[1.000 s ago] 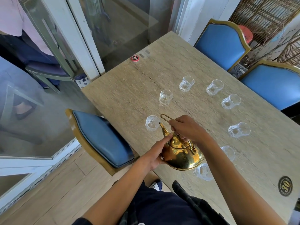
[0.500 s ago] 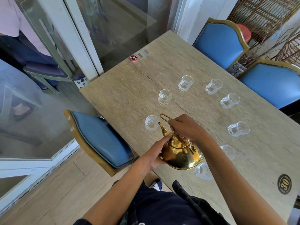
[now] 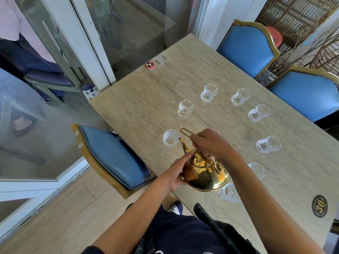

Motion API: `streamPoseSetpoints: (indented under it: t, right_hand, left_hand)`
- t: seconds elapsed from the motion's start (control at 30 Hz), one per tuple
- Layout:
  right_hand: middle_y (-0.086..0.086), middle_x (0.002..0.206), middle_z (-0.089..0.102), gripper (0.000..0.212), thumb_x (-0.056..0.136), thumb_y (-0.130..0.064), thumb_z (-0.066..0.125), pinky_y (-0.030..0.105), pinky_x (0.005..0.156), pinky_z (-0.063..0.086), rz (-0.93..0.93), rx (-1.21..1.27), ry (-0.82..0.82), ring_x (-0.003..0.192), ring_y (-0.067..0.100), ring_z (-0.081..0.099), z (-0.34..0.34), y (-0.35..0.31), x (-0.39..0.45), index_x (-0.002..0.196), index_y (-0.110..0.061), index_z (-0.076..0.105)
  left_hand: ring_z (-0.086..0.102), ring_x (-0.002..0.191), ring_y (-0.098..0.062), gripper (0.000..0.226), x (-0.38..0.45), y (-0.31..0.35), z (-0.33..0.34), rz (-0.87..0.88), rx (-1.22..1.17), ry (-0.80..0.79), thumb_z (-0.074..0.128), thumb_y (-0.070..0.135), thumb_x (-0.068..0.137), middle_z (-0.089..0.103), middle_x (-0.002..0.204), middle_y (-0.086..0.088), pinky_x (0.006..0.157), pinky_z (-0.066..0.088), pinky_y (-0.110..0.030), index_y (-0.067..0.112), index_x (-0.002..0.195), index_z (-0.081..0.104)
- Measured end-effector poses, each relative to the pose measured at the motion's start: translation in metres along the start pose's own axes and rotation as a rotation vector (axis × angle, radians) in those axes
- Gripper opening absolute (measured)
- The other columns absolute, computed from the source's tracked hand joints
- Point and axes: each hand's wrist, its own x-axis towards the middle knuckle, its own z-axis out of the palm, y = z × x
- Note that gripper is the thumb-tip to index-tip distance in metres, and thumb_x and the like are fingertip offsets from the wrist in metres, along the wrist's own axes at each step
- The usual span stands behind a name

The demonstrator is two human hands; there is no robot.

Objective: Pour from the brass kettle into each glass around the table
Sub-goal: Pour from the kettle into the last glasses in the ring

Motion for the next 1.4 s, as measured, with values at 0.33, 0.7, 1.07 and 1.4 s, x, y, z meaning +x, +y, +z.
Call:
streamPoseSetpoints:
  t: [0.33,0.7,1.07,1.4]
  right_hand:
    - [0.005,0.053,0.039,0.038,0.1,-0.023,0.053,0.02,0.042,0.027,0.002,-0.013,-0.004,0.038,0.013,0.029,0.001,0.0002,-0.0023,0.066,-0.008,0.058]
    - [0.004,0.052,0.038,0.039,0.101,-0.022,0.053,0.021,0.042,0.026,-0.006,-0.014,-0.007,0.039,0.013,0.029,0.0034,-0.0017,-0.0041,0.064,-0.009,0.057]
    - [0.006,0.055,0.037,0.033,0.101,-0.021,0.052,0.019,0.041,0.025,-0.011,-0.012,-0.019,0.041,0.014,0.028,0.0003,-0.004,-0.0059,0.072,-0.006,0.058]
    - [0.004,0.052,0.039,0.036,0.101,-0.021,0.052,0.019,0.039,0.028,-0.028,-0.042,-0.006,0.037,0.012,0.03,-0.002,-0.0059,-0.003,0.069,-0.006,0.056]
  left_hand:
    - [0.054,0.139,-0.036,0.05,-0.0007,-0.0034,-0.0009,0.018,0.005,-0.011,0.065,0.061,0.105,0.061,0.13,-0.002,0.118,0.054,-0.062,0.032,0.144,0.057]
    - [0.054,0.136,-0.035,0.028,0.0012,-0.0046,-0.0051,0.0,-0.026,-0.012,0.063,0.06,0.106,0.061,0.126,0.0,0.119,0.053,-0.061,0.036,0.122,0.062]
    - [0.053,0.138,-0.035,0.046,0.003,-0.0043,-0.0037,0.02,-0.021,-0.021,0.064,0.059,0.106,0.061,0.125,0.001,0.122,0.05,-0.064,0.033,0.142,0.057]
    - [0.053,0.144,-0.037,0.053,0.0032,-0.001,-0.0029,0.026,-0.012,-0.045,0.065,0.062,0.104,0.061,0.132,-0.003,0.12,0.052,-0.063,0.031,0.146,0.058]
